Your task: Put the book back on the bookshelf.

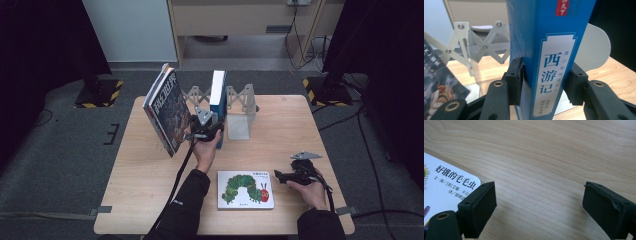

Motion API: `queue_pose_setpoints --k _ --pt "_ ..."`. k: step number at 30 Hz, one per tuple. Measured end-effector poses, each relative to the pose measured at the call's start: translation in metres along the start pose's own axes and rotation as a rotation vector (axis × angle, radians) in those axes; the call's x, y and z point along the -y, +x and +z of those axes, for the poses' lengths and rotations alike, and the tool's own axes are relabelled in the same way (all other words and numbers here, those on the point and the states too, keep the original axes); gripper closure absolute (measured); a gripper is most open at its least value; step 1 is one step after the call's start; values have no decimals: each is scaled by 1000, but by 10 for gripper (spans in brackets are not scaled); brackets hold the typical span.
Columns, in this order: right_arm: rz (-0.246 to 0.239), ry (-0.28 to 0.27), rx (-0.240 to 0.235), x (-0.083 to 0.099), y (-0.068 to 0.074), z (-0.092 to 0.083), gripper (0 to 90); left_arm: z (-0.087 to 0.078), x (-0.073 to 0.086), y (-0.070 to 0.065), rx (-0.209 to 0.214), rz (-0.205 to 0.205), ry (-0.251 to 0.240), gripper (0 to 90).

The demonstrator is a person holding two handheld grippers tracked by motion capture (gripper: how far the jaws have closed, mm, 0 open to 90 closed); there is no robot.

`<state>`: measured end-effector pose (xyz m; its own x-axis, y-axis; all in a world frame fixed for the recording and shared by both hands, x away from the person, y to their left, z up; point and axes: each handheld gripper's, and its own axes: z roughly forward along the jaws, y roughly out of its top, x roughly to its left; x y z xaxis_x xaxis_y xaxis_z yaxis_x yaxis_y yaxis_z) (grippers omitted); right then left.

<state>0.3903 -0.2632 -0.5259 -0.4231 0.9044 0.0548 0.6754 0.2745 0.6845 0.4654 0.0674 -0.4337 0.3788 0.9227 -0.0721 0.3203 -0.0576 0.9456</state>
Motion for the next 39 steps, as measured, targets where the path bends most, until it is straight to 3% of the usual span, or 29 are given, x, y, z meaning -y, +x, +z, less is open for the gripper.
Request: queue_pose_setpoints --k 7,13,18,24,37,39 --pt "1 -1 1 0 0 0 121 -10 12 3 50 30 5 536" --pt "-1 0 2 0 0 0 121 -7 7 1 54 -10 39 554" --pt "0 1 -1 0 0 0 121 -3 3 -4 62 -39 33 547" --pt "2 -1 -3 0 0 -1 122 -3 4 -5 60 -8 17 539" --pt "7 -19 -2 -2 1 -4 138 -23 0 1 82 93 72 434" --pt "12 -19 -5 -3 2 -5 141 -28 -2 4 124 60 91 427"
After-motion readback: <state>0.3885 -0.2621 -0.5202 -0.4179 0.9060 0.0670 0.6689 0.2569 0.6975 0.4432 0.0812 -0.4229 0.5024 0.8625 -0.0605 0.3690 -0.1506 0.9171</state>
